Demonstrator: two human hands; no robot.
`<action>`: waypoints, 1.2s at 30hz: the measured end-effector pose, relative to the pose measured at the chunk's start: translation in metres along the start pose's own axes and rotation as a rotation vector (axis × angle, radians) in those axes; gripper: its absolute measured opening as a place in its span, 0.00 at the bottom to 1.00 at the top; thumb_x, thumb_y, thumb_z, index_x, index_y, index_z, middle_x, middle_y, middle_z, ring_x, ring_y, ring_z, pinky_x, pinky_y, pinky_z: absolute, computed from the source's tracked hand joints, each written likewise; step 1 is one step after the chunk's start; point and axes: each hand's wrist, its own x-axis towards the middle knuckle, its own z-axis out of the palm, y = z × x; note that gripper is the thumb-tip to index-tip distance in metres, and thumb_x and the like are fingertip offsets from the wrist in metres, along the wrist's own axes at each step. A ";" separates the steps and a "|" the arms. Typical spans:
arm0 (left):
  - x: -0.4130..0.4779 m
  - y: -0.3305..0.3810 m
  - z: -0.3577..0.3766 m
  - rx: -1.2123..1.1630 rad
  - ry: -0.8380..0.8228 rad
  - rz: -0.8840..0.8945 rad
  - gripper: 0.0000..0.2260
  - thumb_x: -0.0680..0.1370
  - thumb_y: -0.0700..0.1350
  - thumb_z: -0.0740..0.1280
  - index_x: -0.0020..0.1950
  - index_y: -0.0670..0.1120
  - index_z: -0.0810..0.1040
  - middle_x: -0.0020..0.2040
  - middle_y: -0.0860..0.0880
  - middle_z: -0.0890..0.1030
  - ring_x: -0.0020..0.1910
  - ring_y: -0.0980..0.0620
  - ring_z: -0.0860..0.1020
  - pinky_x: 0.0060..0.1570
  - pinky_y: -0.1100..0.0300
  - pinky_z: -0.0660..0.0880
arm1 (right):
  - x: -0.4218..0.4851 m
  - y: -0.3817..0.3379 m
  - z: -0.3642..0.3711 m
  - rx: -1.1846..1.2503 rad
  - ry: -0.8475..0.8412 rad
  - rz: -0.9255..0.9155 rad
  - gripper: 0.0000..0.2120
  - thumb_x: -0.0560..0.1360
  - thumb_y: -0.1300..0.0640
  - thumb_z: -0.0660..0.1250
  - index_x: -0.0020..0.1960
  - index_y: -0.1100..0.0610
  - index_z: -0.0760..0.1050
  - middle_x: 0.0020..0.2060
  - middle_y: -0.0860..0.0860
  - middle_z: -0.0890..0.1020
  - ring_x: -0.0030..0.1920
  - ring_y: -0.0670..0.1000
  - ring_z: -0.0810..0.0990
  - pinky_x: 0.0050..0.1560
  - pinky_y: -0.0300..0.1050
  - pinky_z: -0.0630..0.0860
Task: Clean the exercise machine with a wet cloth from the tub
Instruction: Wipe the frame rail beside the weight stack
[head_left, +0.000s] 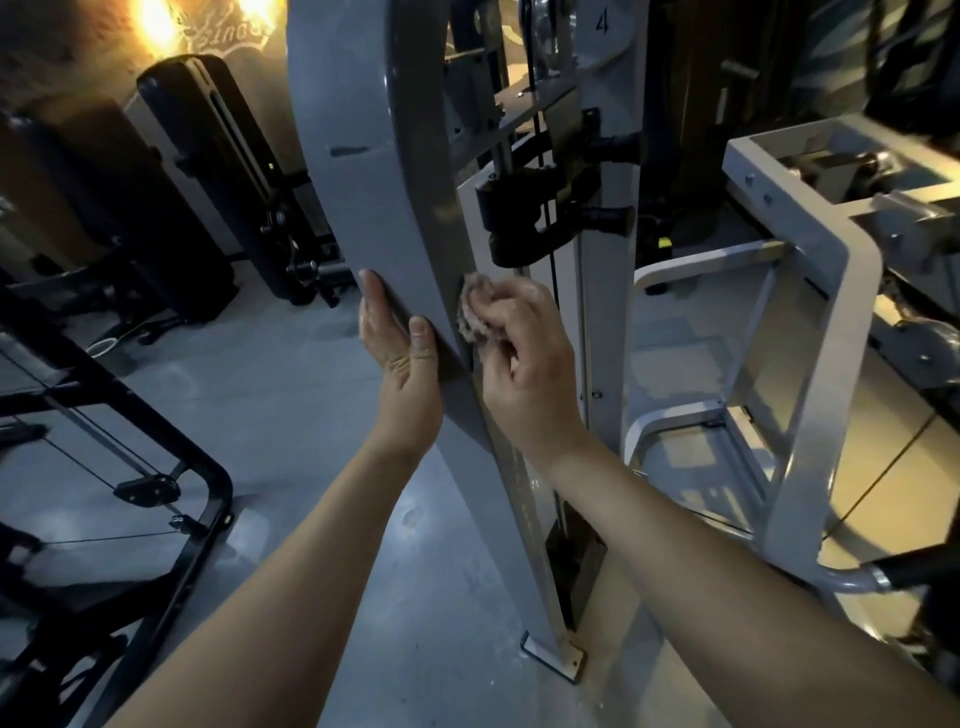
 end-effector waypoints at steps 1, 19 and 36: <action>-0.001 -0.002 -0.001 0.005 -0.004 0.010 0.25 0.86 0.50 0.51 0.78 0.63 0.40 0.77 0.68 0.41 0.83 0.48 0.42 0.80 0.38 0.44 | -0.019 0.004 0.001 -0.024 -0.016 0.030 0.08 0.77 0.71 0.64 0.54 0.65 0.77 0.57 0.57 0.76 0.59 0.56 0.77 0.58 0.49 0.77; -0.003 0.018 -0.017 -0.087 -0.152 -0.064 0.25 0.84 0.47 0.54 0.74 0.64 0.44 0.80 0.44 0.42 0.82 0.46 0.40 0.72 0.76 0.41 | 0.007 -0.041 0.006 -0.096 0.111 0.138 0.11 0.73 0.75 0.62 0.51 0.67 0.78 0.57 0.60 0.77 0.59 0.54 0.77 0.61 0.39 0.73; -0.002 0.009 -0.024 -0.126 -0.202 -0.071 0.25 0.83 0.49 0.56 0.77 0.62 0.48 0.81 0.46 0.45 0.81 0.55 0.42 0.71 0.74 0.39 | 0.000 -0.046 -0.032 0.466 -0.016 0.743 0.14 0.75 0.66 0.63 0.51 0.49 0.79 0.44 0.48 0.82 0.45 0.47 0.79 0.45 0.39 0.74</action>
